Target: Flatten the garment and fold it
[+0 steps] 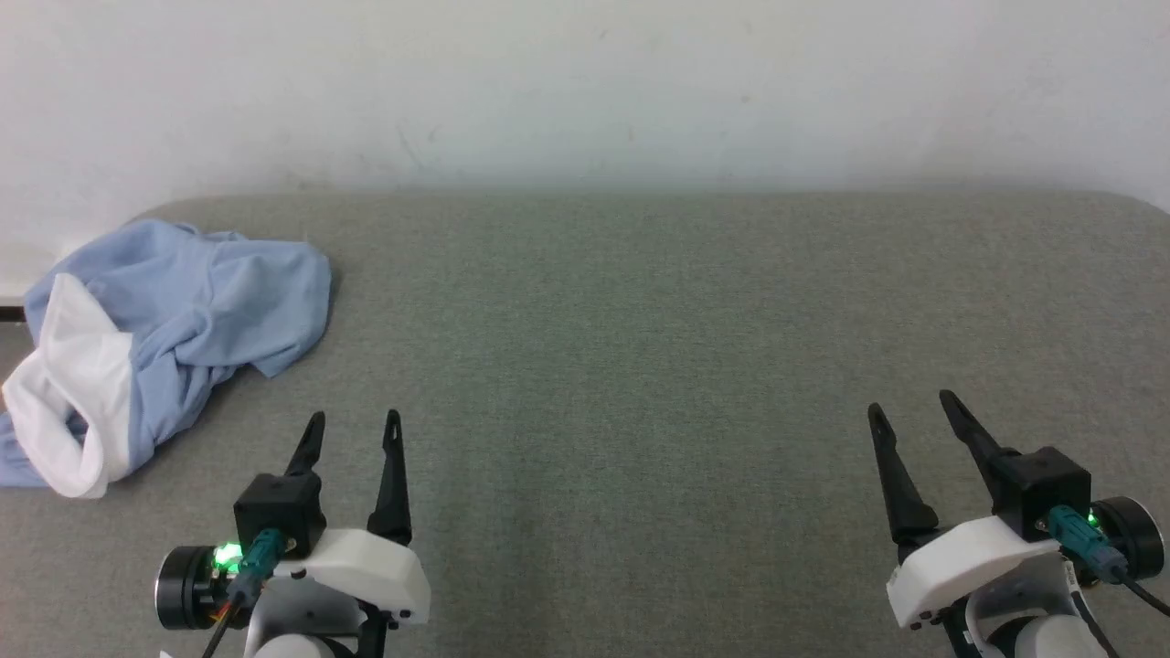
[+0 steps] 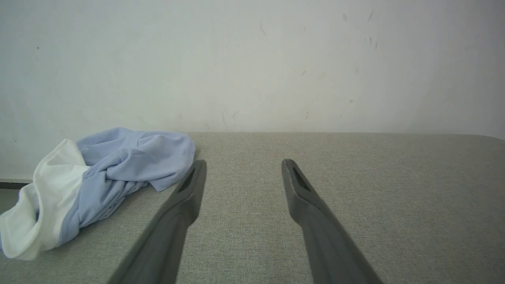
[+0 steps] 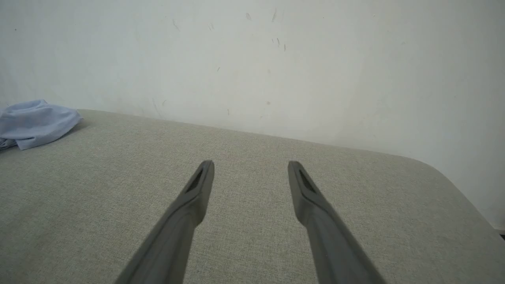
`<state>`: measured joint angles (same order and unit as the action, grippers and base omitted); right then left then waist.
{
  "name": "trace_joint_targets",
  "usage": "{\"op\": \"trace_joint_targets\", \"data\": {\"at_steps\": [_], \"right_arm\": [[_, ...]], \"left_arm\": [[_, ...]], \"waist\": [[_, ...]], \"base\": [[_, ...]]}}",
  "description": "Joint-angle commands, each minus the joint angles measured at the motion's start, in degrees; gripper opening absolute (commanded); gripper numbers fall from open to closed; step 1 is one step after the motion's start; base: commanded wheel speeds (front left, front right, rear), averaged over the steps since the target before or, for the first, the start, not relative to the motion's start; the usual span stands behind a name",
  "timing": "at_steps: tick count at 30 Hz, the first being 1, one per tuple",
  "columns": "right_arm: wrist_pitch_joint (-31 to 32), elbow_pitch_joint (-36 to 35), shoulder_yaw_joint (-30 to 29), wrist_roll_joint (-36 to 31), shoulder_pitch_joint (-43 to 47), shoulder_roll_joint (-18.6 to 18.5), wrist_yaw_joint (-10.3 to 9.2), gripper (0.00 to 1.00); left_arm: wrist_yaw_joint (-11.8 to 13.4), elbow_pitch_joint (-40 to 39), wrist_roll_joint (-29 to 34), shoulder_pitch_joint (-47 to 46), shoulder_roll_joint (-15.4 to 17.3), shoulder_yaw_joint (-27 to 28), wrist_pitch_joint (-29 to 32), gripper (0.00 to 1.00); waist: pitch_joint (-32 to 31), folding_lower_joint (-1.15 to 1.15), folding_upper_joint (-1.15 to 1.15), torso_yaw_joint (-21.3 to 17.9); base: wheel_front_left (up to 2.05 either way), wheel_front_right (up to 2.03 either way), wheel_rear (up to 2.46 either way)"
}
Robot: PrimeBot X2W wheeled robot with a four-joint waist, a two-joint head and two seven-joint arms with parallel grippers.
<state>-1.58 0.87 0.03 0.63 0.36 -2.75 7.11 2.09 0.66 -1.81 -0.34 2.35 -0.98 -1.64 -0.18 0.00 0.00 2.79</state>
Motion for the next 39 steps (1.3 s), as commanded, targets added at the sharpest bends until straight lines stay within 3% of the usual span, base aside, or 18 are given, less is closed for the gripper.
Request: {"op": "trace_joint_targets", "data": {"at_steps": [1, 39], "right_arm": [[-0.48, 0.28, -0.05, 0.38, 0.01, -0.02, 0.06, 1.0], [-3.48, 1.86, 3.27, 2.51, -0.75, -0.06, 0.17, 1.0]], "left_arm": [[0.48, -0.05, -0.37, 0.26, 0.31, -0.16, -0.62, 1.0], [5.83, -2.71, -4.46, 4.22, 1.54, 0.72, -5.18, 1.0]], "waist": [[-0.07, 0.0, 0.0, 0.82], [-0.97, 0.0, 0.0, 14.77]], "base": [[0.0, 0.0, 0.0], [0.0, 0.0, 0.0]]}}
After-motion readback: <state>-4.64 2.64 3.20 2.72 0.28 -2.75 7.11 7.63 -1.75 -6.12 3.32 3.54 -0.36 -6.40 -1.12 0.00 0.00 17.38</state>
